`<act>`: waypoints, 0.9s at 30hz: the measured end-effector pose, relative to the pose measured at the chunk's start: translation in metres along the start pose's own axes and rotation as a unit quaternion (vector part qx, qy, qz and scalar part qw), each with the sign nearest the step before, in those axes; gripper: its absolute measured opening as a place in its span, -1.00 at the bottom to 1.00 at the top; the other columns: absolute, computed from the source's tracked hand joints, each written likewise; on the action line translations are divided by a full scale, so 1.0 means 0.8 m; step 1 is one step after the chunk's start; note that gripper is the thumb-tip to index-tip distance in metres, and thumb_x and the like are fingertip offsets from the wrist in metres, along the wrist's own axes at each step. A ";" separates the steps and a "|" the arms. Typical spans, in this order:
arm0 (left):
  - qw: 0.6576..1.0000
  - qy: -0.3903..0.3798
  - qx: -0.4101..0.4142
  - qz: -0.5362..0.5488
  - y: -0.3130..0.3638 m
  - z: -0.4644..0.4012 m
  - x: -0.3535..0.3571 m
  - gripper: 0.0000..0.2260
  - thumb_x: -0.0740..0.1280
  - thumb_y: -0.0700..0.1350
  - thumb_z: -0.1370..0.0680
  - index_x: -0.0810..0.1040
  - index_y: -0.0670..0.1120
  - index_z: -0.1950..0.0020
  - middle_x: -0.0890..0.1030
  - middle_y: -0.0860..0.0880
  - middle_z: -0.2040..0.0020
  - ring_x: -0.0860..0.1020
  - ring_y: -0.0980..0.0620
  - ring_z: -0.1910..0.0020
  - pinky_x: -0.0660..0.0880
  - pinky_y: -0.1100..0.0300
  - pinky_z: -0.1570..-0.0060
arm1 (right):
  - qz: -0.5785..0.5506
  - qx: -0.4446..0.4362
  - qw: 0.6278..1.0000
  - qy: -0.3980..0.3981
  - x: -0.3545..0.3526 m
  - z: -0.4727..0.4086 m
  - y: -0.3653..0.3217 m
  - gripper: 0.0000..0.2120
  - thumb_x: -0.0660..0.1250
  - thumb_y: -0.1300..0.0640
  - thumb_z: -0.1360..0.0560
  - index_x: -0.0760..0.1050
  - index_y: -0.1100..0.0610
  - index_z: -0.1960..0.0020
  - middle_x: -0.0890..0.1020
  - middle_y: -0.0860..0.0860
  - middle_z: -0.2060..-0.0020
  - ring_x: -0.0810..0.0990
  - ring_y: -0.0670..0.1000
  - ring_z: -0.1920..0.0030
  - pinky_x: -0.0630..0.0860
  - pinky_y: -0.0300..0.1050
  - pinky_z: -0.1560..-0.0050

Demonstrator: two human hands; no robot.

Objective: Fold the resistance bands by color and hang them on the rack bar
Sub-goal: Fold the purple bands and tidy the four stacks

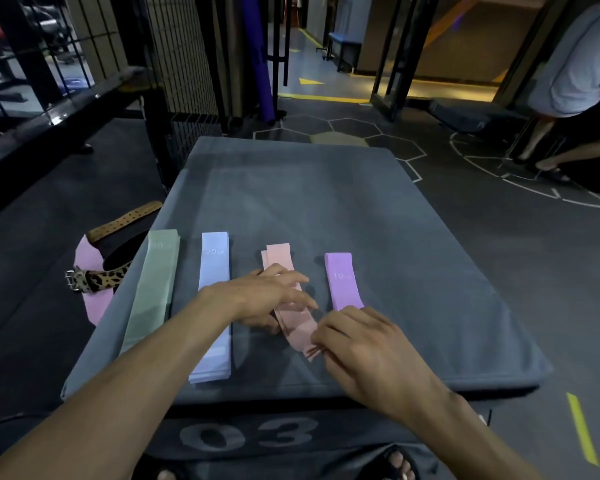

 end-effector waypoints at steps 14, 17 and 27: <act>0.999 0.026 0.031 0.018 0.004 -0.007 -0.002 -0.47 0.51 -0.05 -0.47 0.42 0.21 -0.39 0.38 0.15 -0.36 0.32 0.03 -0.29 0.40 -0.01 -0.29 | -0.015 0.000 1.000 -0.025 0.014 0.020 0.012 -0.91 0.32 0.14 -0.38 0.54 0.06 0.12 0.54 -0.04 0.20 0.48 0.08 0.23 0.42 -0.07 0.23; 1.000 0.000 0.025 0.001 0.003 -0.002 0.001 -0.38 0.50 -0.03 -0.49 0.34 0.26 -0.48 0.30 0.15 -0.46 0.24 0.03 -0.41 0.33 -0.01 -0.37 | -0.011 -0.009 0.998 -0.061 0.027 0.031 0.011 -0.89 0.34 0.11 -0.38 0.51 0.03 0.10 0.54 -0.05 0.18 0.49 0.07 0.21 0.45 -0.04 0.22; 0.997 -0.008 0.003 0.076 -0.008 0.000 -0.014 -0.43 0.37 -0.28 -0.52 0.43 0.11 -0.48 0.35 0.05 -0.51 0.26 0.03 -0.49 0.16 0.24 -0.44 | -0.001 -0.023 0.995 -0.094 0.043 0.043 0.005 -0.89 0.33 0.08 -0.38 0.48 0.02 0.10 0.52 -0.06 0.16 0.49 0.07 0.20 0.47 -0.02 0.25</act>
Point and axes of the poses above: each hand's wrist, its own z-axis away from the middle knuckle, its own x-axis out of the palm, y = z × x, the point moved 7 cm from there along -z, towards the middle knuckle
